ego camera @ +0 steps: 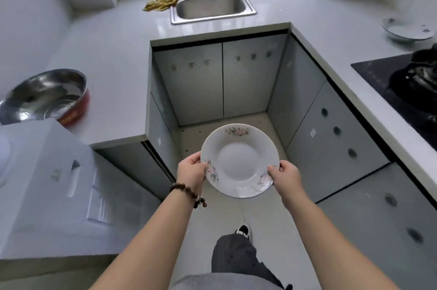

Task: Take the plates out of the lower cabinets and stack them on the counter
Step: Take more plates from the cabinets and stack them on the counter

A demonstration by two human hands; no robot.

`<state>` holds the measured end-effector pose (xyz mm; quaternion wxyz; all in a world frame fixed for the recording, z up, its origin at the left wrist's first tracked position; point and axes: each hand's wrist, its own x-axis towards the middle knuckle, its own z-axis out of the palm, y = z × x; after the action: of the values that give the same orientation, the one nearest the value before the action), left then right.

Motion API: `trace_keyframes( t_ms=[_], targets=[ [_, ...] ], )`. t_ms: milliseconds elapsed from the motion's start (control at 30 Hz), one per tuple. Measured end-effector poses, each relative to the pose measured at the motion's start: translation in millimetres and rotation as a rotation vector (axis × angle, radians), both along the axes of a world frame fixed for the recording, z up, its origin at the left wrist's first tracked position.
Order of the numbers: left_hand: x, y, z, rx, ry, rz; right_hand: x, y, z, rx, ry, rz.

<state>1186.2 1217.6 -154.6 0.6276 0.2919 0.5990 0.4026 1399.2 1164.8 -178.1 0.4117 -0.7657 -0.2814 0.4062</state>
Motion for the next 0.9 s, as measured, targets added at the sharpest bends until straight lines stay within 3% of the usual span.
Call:
trace_keyframes(
  t_ms=[467,900],
  targets=[
    [114.7,212.9,42.8,0.008,-0.012,-0.151,105.2,179.6,37.0,0.045,0.058,-0.164],
    [195.4,446.4,38.0,0.009,-0.089,-0.453,173.3,372.1,24.2,0.058,0.086,-0.439]
  ],
)
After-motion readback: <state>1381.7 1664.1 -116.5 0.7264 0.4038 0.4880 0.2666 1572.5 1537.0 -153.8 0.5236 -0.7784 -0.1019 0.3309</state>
